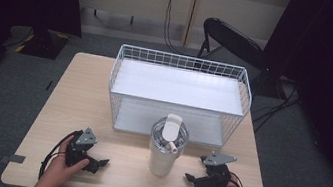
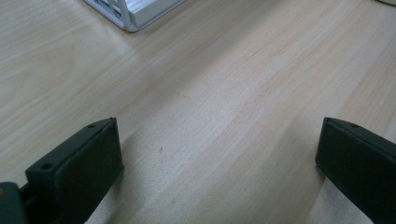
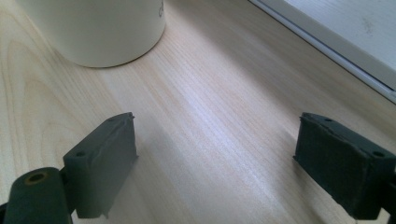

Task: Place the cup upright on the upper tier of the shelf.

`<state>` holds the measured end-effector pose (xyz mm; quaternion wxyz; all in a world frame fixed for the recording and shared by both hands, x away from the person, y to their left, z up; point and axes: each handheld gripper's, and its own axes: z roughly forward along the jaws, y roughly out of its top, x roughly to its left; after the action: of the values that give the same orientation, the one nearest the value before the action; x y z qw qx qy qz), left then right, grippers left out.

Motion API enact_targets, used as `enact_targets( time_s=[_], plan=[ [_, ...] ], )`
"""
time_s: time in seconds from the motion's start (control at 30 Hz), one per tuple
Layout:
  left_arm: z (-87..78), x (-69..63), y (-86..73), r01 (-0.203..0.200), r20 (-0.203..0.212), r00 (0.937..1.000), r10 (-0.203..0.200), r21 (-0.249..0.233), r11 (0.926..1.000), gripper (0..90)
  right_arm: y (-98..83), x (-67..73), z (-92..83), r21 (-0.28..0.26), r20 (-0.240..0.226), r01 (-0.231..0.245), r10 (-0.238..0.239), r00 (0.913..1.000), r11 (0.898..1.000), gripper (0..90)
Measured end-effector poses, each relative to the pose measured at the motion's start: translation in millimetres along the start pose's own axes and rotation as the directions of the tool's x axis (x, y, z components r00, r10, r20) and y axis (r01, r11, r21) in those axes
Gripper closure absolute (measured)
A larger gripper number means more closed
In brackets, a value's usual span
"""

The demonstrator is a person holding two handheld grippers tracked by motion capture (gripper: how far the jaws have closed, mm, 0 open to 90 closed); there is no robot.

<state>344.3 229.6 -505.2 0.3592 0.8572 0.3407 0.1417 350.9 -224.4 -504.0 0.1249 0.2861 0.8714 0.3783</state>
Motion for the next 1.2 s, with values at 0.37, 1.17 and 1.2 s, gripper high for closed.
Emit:
enact_targets(
  time_s=[0.37,1.17,1.2],
  plan=[
    [-0.1,-0.4,-0.1,0.002,-0.002,1.0,-0.002,0.0,1.0,0.0,0.6,2.7,0.3,-0.001,-0.007,-0.002,0.002,1.0,1.0,12.4],
    [-0.5,-1.5,-0.7,0.011,-0.005,0.9999,-0.011,0.0,0.9999,0.0,50.4,24.1,-12.4,-0.246,-0.191,-0.01,-0.038,0.9808,0.969,13.3],
    [-0.5,-1.5,-0.7,0.011,-0.005,0.9999,-0.011,0.0,0.9999,0.0,51.5,23.9,-12.7,-0.249,-0.191,-0.013,-0.036,0.981,0.968,13.3]
  ],
)
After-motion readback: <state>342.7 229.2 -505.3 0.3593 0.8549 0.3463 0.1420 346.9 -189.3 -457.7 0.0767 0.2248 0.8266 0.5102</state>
